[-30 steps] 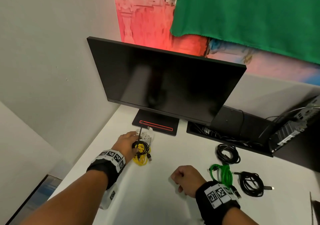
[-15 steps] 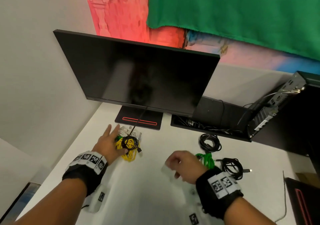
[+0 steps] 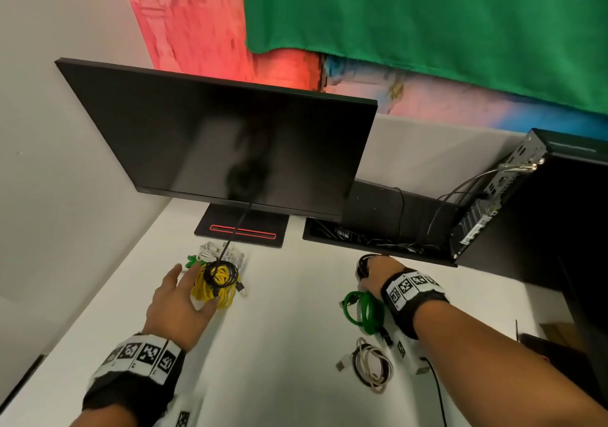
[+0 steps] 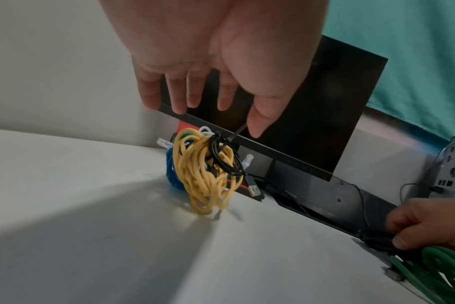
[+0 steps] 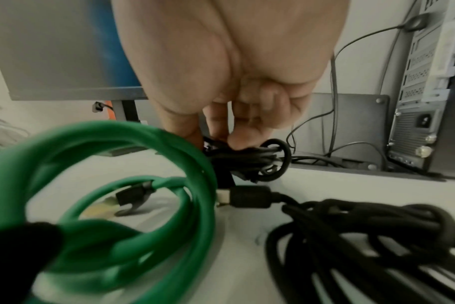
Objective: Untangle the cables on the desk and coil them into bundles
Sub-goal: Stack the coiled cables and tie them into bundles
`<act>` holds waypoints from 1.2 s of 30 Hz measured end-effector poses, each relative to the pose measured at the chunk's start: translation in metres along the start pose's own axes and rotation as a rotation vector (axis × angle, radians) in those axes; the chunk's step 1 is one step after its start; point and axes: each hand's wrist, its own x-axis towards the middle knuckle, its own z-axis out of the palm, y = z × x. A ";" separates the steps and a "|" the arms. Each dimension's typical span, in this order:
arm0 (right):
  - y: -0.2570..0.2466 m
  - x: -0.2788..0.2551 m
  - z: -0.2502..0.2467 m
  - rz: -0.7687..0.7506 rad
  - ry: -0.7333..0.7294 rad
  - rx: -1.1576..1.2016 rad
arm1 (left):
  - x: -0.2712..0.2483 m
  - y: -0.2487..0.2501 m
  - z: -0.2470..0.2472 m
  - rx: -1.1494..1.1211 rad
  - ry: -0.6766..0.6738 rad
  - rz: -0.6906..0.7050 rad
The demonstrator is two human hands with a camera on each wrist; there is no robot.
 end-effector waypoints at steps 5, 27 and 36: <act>0.020 -0.009 -0.003 0.014 0.184 0.073 | -0.019 0.019 0.005 -0.115 0.090 0.083; 0.003 -0.095 0.049 -0.066 0.024 1.100 | -0.059 0.132 0.051 -1.249 -0.457 -0.296; 0.101 -0.063 0.057 0.396 0.150 0.194 | -0.068 0.100 0.046 -1.293 -0.464 -0.287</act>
